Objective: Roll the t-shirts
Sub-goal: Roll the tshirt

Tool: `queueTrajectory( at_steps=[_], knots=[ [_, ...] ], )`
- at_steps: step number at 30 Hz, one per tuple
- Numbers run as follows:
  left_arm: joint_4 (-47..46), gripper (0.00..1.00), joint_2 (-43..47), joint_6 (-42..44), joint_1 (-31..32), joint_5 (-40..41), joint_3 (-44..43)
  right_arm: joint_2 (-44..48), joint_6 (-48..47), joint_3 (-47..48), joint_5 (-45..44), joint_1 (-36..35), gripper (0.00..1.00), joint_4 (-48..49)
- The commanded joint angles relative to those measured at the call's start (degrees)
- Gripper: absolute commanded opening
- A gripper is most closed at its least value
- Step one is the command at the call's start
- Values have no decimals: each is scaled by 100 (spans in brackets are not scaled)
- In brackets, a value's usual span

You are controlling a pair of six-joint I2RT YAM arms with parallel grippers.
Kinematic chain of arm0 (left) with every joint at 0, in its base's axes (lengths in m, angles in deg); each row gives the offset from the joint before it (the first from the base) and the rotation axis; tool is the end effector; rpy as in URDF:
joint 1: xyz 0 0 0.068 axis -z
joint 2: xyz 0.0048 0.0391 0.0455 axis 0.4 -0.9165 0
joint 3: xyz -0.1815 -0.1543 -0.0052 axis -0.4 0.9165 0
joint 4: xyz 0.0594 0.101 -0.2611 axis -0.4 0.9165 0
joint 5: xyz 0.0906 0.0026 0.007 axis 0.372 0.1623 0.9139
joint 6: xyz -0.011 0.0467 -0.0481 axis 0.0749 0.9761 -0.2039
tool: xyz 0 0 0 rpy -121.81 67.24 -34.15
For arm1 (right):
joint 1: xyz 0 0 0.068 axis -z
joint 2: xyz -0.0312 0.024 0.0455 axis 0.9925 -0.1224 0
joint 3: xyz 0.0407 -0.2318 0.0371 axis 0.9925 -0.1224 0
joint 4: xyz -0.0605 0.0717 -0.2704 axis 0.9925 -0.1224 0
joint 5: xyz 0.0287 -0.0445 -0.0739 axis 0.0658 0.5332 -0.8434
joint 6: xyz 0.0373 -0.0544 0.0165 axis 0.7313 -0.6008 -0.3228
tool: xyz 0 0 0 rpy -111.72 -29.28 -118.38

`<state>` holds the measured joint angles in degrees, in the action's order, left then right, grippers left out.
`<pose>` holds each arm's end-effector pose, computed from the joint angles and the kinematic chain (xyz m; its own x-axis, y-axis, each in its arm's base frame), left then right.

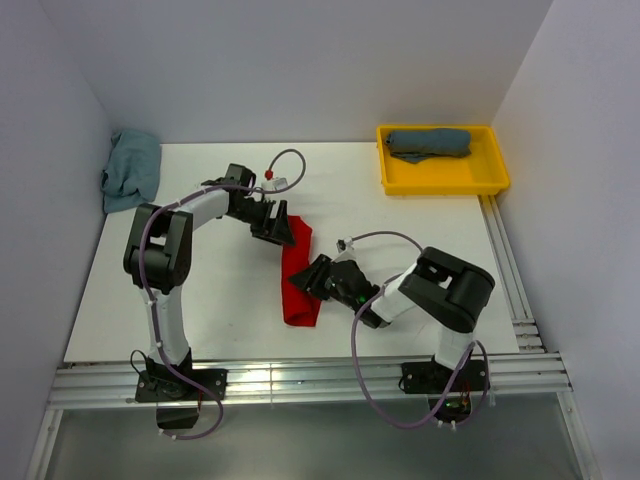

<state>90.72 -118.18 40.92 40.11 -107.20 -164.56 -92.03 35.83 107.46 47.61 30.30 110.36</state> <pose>0.3900 -0.1575 0.1024 -0.8883 0.2673 -0.3734 0.4582 0.5707 -0.6814 0.1968 0.2495 0.0460 -0.7679 0.5122 -0.3846 -0.0720 0.5276 0.8464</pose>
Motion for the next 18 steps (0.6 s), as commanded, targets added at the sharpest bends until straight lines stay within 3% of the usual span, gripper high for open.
queueTrajectory(
  at_steps=[1, 6, 8, 11, 14, 18],
  knots=[
    [-430, 78, 43, 23, 8, -336, 15, -407, 118, -105, 842, 80, 42, 382],
    [-456, 77, -45, -186, 34, -73, -46, -672, 294, -61, 1125, 213, 41, 734],
    [-413, 76, -80, -327, 69, 372, -90, -716, 320, -35, 1152, 256, 41, 682],
    [-246, 67, -186, -521, 113, 953, -239, -550, 215, 70, 1012, 248, 40, 217],
    [61, 39, -265, -600, 209, 1594, -502, -261, 93, 132, 784, 248, 41, -537],
    [587, 11, -396, -557, 350, 2264, -915, 171, -215, 430, 267, 178, 44, -1800]
  ],
)
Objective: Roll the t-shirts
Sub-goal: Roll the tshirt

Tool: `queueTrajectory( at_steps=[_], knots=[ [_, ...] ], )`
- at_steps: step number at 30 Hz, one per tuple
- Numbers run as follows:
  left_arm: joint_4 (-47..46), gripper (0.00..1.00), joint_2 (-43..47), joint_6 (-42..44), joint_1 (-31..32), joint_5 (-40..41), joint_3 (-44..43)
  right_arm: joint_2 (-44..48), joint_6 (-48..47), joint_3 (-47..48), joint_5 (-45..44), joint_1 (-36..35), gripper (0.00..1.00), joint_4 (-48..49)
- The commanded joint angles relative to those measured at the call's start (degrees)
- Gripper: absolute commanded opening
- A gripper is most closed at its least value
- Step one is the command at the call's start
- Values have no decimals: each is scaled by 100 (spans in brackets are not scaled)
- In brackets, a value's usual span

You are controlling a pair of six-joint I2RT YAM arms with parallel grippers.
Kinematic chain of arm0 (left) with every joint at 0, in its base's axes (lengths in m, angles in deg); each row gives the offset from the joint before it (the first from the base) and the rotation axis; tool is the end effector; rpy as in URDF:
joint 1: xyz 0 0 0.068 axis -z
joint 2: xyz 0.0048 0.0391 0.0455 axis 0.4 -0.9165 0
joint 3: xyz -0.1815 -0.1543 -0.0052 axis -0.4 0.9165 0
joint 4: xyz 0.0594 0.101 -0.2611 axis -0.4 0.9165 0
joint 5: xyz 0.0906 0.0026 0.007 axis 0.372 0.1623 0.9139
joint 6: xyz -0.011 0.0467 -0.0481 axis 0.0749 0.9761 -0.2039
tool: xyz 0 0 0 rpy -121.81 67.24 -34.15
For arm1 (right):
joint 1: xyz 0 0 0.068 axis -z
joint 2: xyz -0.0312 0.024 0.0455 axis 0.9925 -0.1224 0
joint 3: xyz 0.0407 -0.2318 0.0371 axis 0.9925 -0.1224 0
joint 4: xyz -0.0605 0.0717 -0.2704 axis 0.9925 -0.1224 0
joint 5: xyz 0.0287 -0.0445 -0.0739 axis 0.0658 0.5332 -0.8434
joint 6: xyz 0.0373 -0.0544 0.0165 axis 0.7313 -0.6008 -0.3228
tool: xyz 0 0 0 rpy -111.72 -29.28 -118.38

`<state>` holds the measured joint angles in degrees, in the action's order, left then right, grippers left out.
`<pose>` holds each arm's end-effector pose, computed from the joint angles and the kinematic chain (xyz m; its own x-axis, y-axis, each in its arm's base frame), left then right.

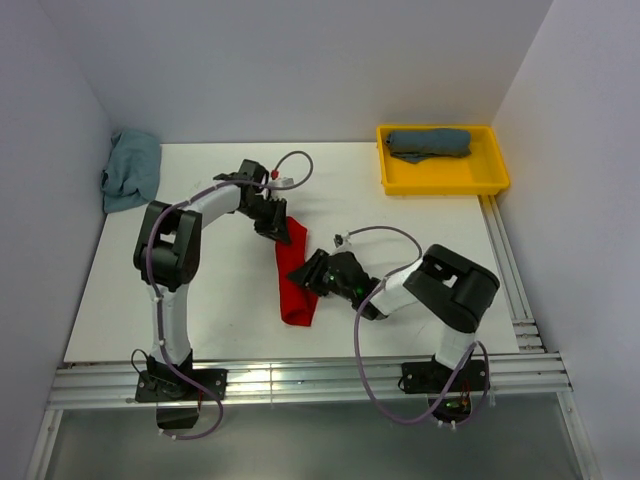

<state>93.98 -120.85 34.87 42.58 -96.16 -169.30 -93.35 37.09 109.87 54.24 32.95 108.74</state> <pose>0.3982 -0.1712 0.0993 -0.9271 0.2338 -0.2931 0.3675 0.7214 -0.5869 0.2094 0.2515 0.0462 -0.8137 0.4822 -0.3246 -0.0519 0.4959 0.8668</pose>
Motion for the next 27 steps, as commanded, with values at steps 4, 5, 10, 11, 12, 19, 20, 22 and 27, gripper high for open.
queueTrajectory(
  at_steps=[4, 5, 10, 11, 12, 19, 20, 22, 27],
  knots=[
    [824, 0, -280, 145, 357, 1759, -854, 662, -623, 708, -1168, -315, 54, -3170],
    [896, 0, -297, 171, 393, 1846, -907, 715, -728, 988, -1363, -385, 56, -3496],
    [1221, 0, -429, 198, 595, 2348, -1145, 821, -870, 1947, -2444, -868, 63, -5667],
    [1291, 0, -455, 198, 604, 2392, -1188, 804, -887, 2296, -2751, -930, 64, -5948],
    [1309, 0, -482, 198, 639, 2444, -1206, 795, -887, 2465, -2936, -1009, 65, -6490],
    [1634, 0, -710, 137, 745, 2700, -1540, 576, -1010, 3679, -3895, -1449, 66, -7945],
    [1687, 0, -745, 128, 745, 2709, -1636, 462, -1045, 3906, -3957, -1501, 64, -8016],
    [1819, 0, -877, 119, 763, 2717, -1742, 303, -1203, 4153, -4115, -1554, 62, -8235],
    [2004, 0, -1097, 75, 824, 2761, -2024, -346, -1414, 5050, -4362, -1756, 59, -8692]
  ],
)
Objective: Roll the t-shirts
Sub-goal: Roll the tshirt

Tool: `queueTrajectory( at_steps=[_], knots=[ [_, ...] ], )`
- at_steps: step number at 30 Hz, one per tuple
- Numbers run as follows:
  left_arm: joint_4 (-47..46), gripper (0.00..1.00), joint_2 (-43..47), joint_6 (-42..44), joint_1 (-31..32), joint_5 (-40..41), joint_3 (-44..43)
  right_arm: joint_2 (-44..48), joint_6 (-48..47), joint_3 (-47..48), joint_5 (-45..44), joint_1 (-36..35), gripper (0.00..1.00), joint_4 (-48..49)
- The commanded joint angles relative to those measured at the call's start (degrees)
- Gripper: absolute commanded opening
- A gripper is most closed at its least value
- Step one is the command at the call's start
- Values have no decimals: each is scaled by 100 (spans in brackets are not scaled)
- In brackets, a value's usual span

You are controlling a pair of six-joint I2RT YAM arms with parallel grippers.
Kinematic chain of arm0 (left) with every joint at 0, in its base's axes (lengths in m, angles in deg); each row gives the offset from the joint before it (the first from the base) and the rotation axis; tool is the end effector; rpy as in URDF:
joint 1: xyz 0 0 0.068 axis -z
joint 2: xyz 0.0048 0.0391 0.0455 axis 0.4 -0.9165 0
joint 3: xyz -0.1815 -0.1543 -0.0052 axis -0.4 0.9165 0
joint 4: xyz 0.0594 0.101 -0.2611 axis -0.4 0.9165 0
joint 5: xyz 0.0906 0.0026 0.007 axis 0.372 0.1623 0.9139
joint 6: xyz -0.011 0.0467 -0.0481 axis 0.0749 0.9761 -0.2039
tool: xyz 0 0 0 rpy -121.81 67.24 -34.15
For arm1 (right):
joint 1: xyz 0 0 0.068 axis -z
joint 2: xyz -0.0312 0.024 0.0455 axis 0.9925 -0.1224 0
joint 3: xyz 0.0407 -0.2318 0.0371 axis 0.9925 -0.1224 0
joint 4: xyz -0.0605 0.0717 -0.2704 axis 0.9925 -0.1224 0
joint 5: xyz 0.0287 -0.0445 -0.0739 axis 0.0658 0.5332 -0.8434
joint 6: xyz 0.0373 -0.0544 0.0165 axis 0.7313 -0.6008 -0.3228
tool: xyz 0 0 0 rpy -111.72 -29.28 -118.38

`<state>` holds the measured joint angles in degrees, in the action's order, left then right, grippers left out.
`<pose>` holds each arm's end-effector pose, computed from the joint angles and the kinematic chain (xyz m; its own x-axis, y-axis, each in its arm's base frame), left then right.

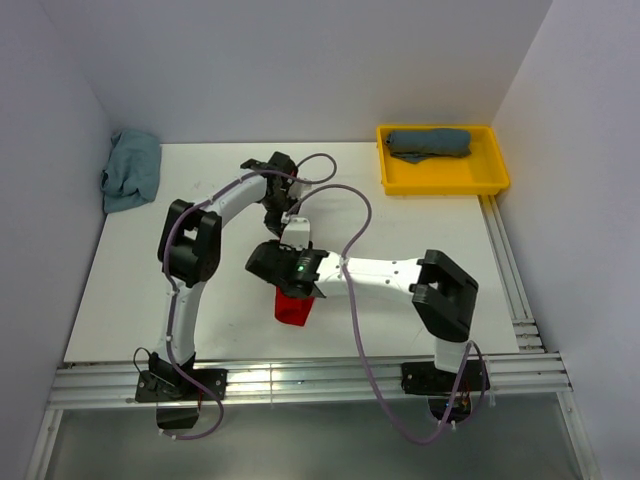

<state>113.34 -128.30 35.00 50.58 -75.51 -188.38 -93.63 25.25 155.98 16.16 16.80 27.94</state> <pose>0.4023 -0.2214 0.1243 -0.9128 0.3591 -0.1945 0.4028 0.8702 -0.2837 0.1933 0.3564 0.1678 -0.6883 0.1042 -0.7179 -0.0401 0.9827 0.1811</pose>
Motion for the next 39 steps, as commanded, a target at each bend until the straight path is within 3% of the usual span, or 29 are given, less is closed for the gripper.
queueTrajectory(
  at_steps=[1, 10, 13, 19, 25, 29, 32, 39],
  knots=[
    [85, 0, -369, 44, 33, 687, -142, -398, -308, 517, -572, -168, 58, -604],
    [173, 0, -501, 44, 59, 705, -265, -732, 67, 440, -335, -247, 44, -560],
    [217, 1, -545, 71, 59, 696, -318, -750, 226, 168, -186, -265, 43, -507],
    [278, 12, -615, 88, 59, 643, -449, -996, 314, -62, 69, -335, 48, -349],
    [375, 32, -624, 158, 68, 512, -651, -1066, 552, -307, 183, -353, 46, -261],
    [375, 58, -467, 281, 68, 222, -775, -988, 666, -650, 359, -344, 46, 97],
    [314, 70, -309, 360, 51, -33, -871, -803, 728, -1028, 499, -317, 47, 563],
    [182, 78, 8, 492, -204, -938, -942, -136, 754, -2528, 1141, -19, 47, 2277]
  ],
)
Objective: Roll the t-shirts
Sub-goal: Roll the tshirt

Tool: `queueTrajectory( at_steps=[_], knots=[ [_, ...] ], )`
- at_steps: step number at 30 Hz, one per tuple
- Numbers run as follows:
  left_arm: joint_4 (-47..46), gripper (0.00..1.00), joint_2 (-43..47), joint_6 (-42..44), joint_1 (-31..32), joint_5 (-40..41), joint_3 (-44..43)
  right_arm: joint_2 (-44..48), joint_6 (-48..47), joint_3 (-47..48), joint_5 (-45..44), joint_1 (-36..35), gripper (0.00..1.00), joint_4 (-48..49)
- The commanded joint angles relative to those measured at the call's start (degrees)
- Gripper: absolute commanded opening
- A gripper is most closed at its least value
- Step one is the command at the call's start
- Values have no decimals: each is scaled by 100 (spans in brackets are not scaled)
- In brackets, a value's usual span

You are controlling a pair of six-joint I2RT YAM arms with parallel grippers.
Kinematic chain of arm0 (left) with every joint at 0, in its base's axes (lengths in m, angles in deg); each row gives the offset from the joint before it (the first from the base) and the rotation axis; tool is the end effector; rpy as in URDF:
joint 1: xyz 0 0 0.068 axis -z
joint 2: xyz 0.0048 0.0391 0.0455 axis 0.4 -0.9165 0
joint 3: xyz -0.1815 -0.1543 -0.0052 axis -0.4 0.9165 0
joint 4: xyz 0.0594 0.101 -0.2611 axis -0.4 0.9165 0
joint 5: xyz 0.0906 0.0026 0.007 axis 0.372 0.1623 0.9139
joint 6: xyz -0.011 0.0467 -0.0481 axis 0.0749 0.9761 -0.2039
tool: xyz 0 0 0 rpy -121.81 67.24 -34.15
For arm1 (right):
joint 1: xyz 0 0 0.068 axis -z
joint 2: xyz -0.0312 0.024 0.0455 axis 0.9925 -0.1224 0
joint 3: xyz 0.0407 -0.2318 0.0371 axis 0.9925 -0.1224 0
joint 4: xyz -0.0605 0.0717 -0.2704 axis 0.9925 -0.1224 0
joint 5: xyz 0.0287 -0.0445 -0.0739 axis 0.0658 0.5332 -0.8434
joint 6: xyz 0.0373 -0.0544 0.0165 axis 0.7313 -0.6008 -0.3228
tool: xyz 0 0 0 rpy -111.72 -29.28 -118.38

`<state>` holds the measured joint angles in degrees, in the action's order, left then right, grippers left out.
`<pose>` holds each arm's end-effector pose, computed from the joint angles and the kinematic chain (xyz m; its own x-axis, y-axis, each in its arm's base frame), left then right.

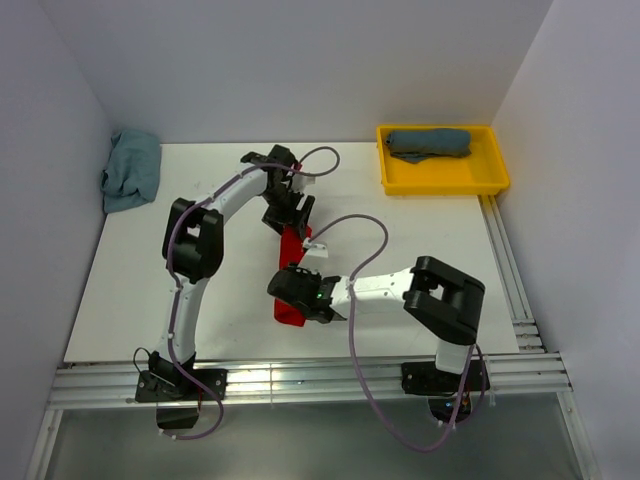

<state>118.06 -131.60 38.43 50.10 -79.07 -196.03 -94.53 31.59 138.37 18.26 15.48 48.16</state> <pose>0.4135 -0.2264 0.1378 -0.8918 0.4046 -0.2026 0.4511 0.8294 -0.3295 0.1725 0.3348 0.0861 -0.7088 0.2088 -0.6738 -0.0009 0.9549 0.2968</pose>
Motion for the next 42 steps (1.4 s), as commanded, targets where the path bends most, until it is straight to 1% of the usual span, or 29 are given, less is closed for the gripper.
queueTrajectory(
  at_steps=[1, 2, 4, 5, 7, 8, 9, 11, 12, 15, 19, 22, 24, 26, 27, 28, 29, 30, 31, 32, 33, 34, 35, 36, 37, 38, 40, 41, 42],
  knots=[
    [-351, 79, 382, 158, -208, -661, -38, 16, 138, -918, 1010, 156, 47, 449],
    [-404, 79, 478, 158, -305, -931, 42, 77, 147, -1041, 1089, 244, 47, 781],
    [-676, 81, 584, 158, -419, -1170, 366, 201, 156, -1340, 1265, 314, 47, 995],
    [-782, 81, 689, 158, -516, -1441, 490, 227, 147, -1411, 1309, 350, 47, 1239],
    [-1072, 81, 778, 413, -604, -1732, 824, 262, 173, -1587, 1441, 411, 47, 1390],
    [-1194, 81, 891, 430, -691, -1873, 955, 280, 164, -1657, 1494, 438, 48, 1652],
    [-1317, 82, 953, 448, -745, -2196, 1218, 289, 173, -1832, 1590, 499, 48, 1794],
    [-1678, 83, 1120, 466, -894, -2454, 1448, 298, 182, -1991, 1827, 578, 48, 2188],
    [-1766, 83, 1156, 527, -938, -2716, 1623, 289, 182, -2096, 1889, 648, 47, 2278],
    [-1907, 84, 1200, 702, -1035, -3077, 1878, 271, 165, -2132, 1960, 701, 47, 2366],
    [-2144, 84, 1130, 747, -1035, -3175, 2169, 245, 164, -2281, 2136, 771, 47, 2673],
    [-2382, 84, 972, 633, -1035, -3149, 2363, 219, 191, -2466, 2320, 833, 47, 3103],
    [-2539, 83, 884, 510, -1026, -3105, 2442, 201, 217, -2588, 2443, 903, 47, 3254],
    [-2671, 80, 805, 361, -1018, -2912, 2468, 175, 226, -2659, 2514, 965, 47, 3438],
    [-2716, 78, 787, 265, -1018, -2859, 2442, 149, 226, -2703, 2575, 991, 47, 3491],
    [-2716, 74, 752, 264, -1009, -2798, 2425, 131, 217, -2712, 2619, 1009, 47, 3544],
    [-2725, 69, 760, 238, -983, -2554, 2398, 113, 226, -2730, 2637, 1026, 47, 3597],
    [-2664, 63, 778, -6, -956, -2386, 2337, 96, 217, -2765, 2672, 1061, 47, 3623],
    [-2646, 53, 813, -26, -930, -2254, 2328, 96, 217, -2782, 2690, 1071, 47, 3650],
    [-2602, 46, 848, -53, -851, -2070, 2311, 87, 208, -2809, 2716, 1088, 47, 3728],
    [-2532, 40, 874, -70, -798, -1694, 2249, 95, 182, -2844, 2751, 1132, 47, 3755],
    [-2436, 29, 936, -96, -746, -1533, 2231, 104, 173, -2844, 2777, 1141, 47, 3773],
    [-2365, 23, 962, -175, -658, -1288, 2214, 122, 130, -2827, 2786, 1167, 47, 3721],
    [-2269, 17, 971, -185, -605, -903, 2135, 139, 112, -2800, 2769, 1202, 47, 3650],
    [-2068, 8, 980, -185, -552, -690, 2091, 244, 94, -2748, 2647, 1211, 47, 3528],
    [-1979, 2, 989, -219, -439, -401, 2047, 306, 16, -2565, 2541, 1211, 50, 3066],
    [-1803, 0, 972, -272, -332, 75, 1924, 455, -55, -2371, 2357, 1203, 52, 2580],
    [-1619, 0, 963, -290, -245, 242, 1837, 630, -125, -2143, 2095, 1194, 56, 2047],
    [-1539, 0, 963, -290, -192, 479, 1792, 719, -160, -2028, 1944, 1185, 58, 1763]
  ],
)
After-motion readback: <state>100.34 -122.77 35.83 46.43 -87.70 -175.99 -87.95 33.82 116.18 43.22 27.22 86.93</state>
